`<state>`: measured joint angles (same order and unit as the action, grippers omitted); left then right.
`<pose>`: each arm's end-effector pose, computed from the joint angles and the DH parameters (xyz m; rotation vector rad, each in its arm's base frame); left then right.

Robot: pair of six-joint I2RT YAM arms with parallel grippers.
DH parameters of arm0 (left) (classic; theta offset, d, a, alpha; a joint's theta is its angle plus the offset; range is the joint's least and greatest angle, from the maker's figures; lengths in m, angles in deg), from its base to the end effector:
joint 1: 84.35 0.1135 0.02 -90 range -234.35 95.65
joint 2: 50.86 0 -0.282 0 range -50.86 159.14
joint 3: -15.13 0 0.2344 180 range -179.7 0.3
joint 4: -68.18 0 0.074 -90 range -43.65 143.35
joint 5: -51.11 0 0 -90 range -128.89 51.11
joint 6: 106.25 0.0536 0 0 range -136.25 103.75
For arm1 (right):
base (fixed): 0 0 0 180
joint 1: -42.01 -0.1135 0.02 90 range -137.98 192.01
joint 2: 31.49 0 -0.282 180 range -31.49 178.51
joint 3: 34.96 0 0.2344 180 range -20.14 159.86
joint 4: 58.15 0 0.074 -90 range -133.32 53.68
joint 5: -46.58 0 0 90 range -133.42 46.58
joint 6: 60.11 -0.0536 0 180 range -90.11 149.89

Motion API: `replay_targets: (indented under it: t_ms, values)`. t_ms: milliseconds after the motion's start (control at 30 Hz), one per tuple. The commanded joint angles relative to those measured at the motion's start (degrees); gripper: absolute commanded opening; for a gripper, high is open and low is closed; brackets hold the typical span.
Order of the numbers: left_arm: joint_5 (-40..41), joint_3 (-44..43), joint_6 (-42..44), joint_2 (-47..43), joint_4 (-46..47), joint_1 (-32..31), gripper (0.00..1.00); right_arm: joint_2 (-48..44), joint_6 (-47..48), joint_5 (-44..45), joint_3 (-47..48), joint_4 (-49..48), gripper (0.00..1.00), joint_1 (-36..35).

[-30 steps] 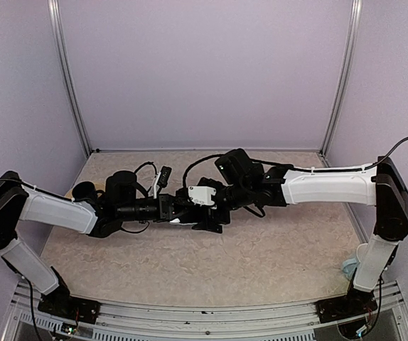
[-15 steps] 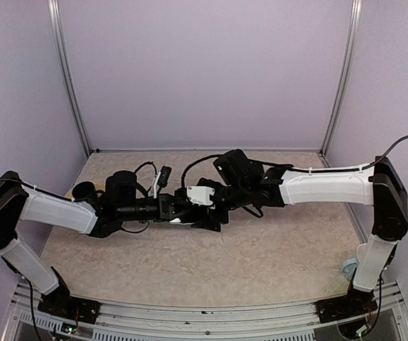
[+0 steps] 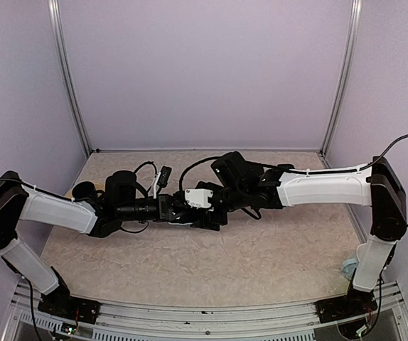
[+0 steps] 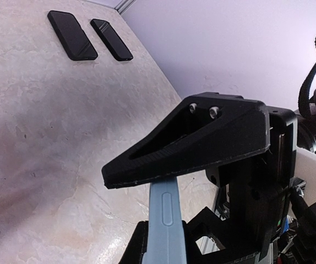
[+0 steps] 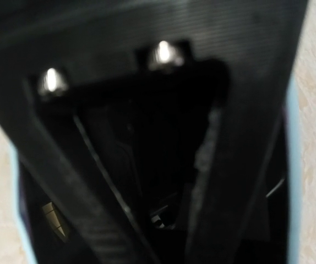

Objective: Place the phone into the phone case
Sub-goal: Pass from the left arm to the right, then place the phone with the phone case at the corner of the board.

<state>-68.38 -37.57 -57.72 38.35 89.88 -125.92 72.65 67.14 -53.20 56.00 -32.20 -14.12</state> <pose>0.2228 -0.2328 0.2252 0.4123 2.0255 -1.4332 0.2240 0.3501 0.2535 -1.7123 1.4874 0.3680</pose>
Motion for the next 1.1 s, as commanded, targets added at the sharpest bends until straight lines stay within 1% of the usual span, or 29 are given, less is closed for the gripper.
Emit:
replay_targets:
  t_ms: [0,33,67,233,500,533,667,733,933,1000,1067]
  values:
    - [0.4,-0.4,-0.6,-0.8,5.7,0.1,0.00,-1.1,-1.4,-0.1,0.3,-2.7,0.68,-0.8]
    - [0.4,-0.4,-0.6,-0.8,5.7,0.2,0.00,-1.0,-1.9,0.0,0.3,-2.8,0.68,-0.8]
    - [0.4,-0.4,-0.6,-0.8,5.5,0.2,0.03,-1.1,-2.3,0.0,0.4,-2.9,0.68,-0.8]
    - [0.5,-0.2,-0.5,-1.4,5.3,0.5,0.25,-1.1,-4.3,0.4,0.9,-2.6,0.66,-0.5]
    - [1.5,1.0,-0.1,-3.2,4.6,0.8,0.53,-1.8,-7.6,0.1,0.8,-2.5,0.64,1.1]
    - [1.7,1.2,0.0,-3.6,4.4,0.8,0.59,-1.9,-8.0,0.1,0.8,-2.7,0.64,1.3]
    - [2.9,1.9,0.2,-4.9,3.8,1.0,0.73,-2.2,-10.1,0.0,0.7,-2.9,0.61,2.3]
    - [3.8,2.4,0.3,-5.6,3.5,1.1,0.78,-2.3,-10.8,0.0,0.7,-3.0,0.60,2.7]
    - [6.8,4.2,0.5,-8.6,2.8,1.6,0.87,-2.8,-12.7,0.6,0.4,-3.7,0.60,4.0]
    - [8.5,5.1,0.4,-9.9,2.4,1.9,0.96,-2.8,-13.8,1.3,0.5,-4.0,0.61,4.7]
    - [10.4,5.9,0.3,-11.2,2.0,2.1,0.99,-2.5,-14.9,2.2,0.7,-3.9,0.61,5.3]
